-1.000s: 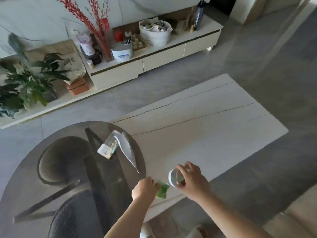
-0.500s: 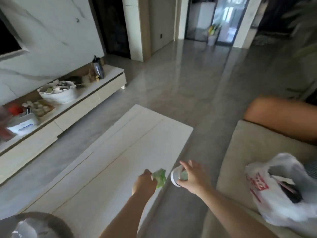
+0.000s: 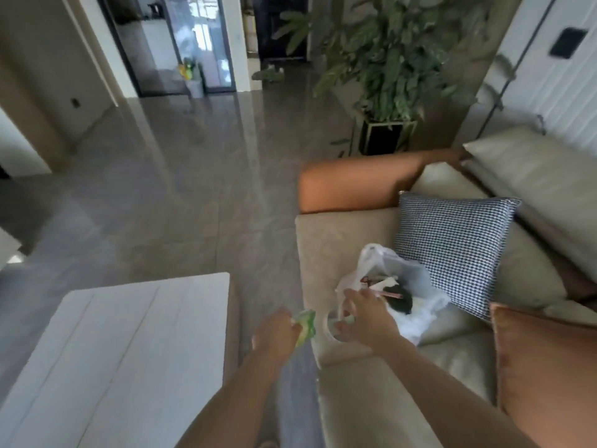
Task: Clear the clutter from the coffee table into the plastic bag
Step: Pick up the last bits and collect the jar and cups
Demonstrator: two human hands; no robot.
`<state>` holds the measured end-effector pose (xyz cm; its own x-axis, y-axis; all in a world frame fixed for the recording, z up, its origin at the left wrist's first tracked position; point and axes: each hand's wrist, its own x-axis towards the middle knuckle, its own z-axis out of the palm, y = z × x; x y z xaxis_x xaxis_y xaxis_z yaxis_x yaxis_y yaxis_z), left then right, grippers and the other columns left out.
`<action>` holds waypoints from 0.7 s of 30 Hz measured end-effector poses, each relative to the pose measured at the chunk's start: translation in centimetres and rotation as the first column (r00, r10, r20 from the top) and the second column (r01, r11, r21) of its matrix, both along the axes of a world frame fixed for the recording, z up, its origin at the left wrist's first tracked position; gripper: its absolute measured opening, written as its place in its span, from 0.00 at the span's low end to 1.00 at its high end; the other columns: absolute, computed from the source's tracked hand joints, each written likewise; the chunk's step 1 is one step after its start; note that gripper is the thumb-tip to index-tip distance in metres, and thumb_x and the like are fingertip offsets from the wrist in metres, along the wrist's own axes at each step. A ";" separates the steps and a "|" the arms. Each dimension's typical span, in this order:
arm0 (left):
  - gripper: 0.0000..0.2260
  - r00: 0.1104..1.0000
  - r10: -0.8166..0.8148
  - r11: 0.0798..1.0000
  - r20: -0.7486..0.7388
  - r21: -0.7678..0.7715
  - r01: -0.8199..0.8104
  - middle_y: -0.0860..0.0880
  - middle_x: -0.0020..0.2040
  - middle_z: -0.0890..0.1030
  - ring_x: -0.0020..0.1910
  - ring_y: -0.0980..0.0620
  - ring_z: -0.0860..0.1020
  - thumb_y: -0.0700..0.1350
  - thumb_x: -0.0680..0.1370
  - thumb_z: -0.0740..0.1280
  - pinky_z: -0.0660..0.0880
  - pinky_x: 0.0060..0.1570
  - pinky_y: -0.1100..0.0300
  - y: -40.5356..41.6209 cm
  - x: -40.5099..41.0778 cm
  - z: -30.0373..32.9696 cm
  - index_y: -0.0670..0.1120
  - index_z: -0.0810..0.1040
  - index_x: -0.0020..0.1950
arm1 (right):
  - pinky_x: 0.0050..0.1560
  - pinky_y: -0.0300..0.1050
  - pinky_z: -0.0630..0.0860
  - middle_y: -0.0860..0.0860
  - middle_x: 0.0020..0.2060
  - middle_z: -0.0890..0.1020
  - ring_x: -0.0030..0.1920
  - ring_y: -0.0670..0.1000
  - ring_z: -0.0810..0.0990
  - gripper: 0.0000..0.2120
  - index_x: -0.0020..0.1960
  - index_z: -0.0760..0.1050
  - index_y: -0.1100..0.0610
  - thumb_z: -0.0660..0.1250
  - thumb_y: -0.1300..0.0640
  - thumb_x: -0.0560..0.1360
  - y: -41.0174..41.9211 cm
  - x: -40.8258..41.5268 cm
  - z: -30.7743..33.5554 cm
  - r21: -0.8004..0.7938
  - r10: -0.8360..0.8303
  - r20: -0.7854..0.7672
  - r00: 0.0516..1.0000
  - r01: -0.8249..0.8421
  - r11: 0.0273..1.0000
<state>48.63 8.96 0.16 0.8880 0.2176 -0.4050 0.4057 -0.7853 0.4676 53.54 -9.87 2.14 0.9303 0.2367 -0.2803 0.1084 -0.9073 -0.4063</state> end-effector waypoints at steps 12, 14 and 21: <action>0.13 0.937 -0.348 0.937 0.020 0.026 0.347 0.41 0.58 0.80 0.59 0.42 0.77 0.45 0.76 0.63 0.73 0.51 0.55 -7.4 15.2 0.6 0.41 0.75 0.58 | 0.64 0.54 0.70 0.53 0.69 0.66 0.68 0.58 0.66 0.37 0.73 0.61 0.48 0.72 0.44 0.69 -7.0 7.8 1.2 -0.030 -0.469 0.003 0.883 0.469 0.883; 0.13 0.924 -0.382 0.924 0.002 0.020 0.382 0.41 0.57 0.80 0.58 0.42 0.77 0.45 0.76 0.63 0.73 0.51 0.55 -9.0 16.7 0.2 0.41 0.76 0.57 | 0.64 0.54 0.70 0.53 0.70 0.65 0.68 0.58 0.65 0.37 0.73 0.60 0.47 0.72 0.44 0.69 -7.9 9.1 0.9 -0.046 -0.488 0.009 0.873 0.488 0.872; 0.12 0.902 -0.432 0.901 -0.019 0.034 0.432 0.43 0.56 0.80 0.57 0.44 0.77 0.47 0.80 0.62 0.72 0.53 0.54 -14.2 22.3 -1.6 0.41 0.74 0.57 | 0.62 0.54 0.71 0.51 0.71 0.62 0.70 0.56 0.62 0.35 0.72 0.61 0.47 0.70 0.43 0.70 -11.3 15.3 -1.8 -0.082 -0.478 -0.016 0.878 0.476 0.876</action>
